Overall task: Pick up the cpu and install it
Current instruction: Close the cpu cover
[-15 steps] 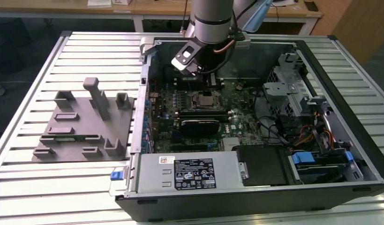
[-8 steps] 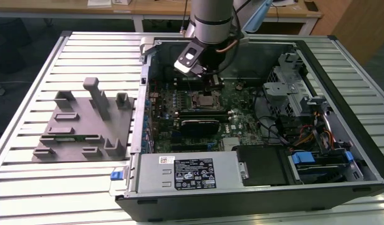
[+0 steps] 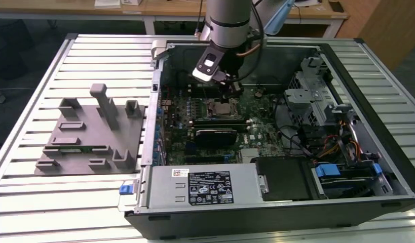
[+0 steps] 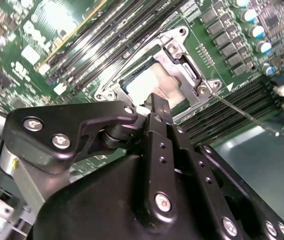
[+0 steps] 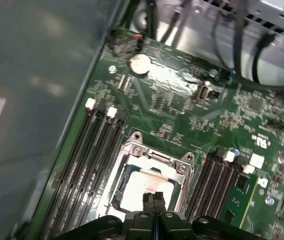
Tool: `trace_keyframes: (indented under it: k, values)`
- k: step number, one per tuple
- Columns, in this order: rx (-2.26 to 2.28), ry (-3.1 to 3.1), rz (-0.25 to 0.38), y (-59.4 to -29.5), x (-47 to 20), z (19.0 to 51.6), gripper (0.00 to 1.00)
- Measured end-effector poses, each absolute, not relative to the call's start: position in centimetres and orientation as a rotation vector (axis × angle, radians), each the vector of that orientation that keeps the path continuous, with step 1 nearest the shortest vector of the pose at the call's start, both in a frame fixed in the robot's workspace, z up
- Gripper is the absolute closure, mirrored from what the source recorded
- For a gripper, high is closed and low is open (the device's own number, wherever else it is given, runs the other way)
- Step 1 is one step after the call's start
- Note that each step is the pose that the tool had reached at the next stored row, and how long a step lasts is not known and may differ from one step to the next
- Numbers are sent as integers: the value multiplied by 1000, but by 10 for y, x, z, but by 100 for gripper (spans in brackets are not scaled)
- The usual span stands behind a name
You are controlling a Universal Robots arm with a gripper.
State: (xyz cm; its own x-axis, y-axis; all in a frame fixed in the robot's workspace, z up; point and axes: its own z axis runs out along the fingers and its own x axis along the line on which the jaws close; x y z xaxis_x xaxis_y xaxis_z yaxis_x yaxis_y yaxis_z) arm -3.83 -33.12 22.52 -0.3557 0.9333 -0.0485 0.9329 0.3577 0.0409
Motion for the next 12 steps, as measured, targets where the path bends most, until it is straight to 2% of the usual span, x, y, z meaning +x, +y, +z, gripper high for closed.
trace_keyframes:
  k: [12]
  values:
    - [1461, 2711, 20, -331, -38, 225, 89]
